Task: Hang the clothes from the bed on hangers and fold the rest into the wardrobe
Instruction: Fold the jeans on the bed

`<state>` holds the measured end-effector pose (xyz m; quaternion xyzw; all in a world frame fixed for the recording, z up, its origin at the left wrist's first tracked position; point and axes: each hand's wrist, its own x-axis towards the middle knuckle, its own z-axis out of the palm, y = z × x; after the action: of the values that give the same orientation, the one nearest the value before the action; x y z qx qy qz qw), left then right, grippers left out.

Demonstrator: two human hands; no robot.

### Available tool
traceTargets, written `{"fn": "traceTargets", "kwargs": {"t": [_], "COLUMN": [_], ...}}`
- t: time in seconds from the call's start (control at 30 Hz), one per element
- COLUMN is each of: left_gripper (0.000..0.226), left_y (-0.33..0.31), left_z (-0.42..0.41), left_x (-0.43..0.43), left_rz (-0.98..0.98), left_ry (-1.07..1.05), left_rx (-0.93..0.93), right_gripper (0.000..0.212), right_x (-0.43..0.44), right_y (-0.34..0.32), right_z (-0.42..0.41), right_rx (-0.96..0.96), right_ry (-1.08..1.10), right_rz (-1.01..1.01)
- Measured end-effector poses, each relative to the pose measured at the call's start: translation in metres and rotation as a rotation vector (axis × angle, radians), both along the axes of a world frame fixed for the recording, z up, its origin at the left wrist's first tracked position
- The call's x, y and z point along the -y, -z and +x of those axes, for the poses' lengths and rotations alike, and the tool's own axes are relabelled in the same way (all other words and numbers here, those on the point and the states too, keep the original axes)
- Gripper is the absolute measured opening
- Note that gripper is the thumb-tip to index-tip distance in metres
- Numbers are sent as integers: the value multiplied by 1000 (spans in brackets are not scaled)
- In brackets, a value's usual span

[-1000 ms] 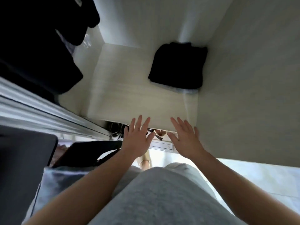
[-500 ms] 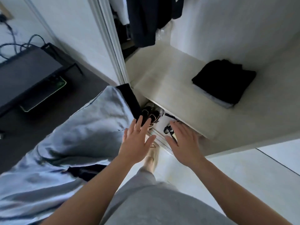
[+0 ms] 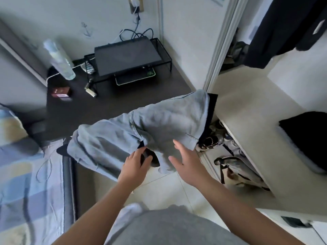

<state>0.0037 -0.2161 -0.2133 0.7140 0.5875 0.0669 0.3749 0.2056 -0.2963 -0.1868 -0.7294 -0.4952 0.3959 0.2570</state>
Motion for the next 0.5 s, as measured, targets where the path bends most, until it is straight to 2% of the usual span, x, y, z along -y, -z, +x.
{"fn": "traceTargets", "kwargs": {"t": [0.1, 0.3, 0.4, 0.5], "left_gripper": [48, 63, 67, 68], "left_y": [8, 18, 18, 14], "left_z": [-39, -124, -152, -162], "left_x": [-2, -14, -24, -36], "left_rz": [-68, -141, -137, -120], "left_ry": [-241, -628, -693, -624], "left_rx": [67, 192, 249, 288], "right_gripper": [63, 66, 62, 59], "right_x": [-21, -52, -66, -81], "right_y": [2, 15, 21, 32], "right_z": [-31, -94, -117, -127], "right_rx": [-62, -135, -164, -191], "right_ry": [-88, -161, -27, 206], "right_rz": [-16, -56, -28, -20]}}
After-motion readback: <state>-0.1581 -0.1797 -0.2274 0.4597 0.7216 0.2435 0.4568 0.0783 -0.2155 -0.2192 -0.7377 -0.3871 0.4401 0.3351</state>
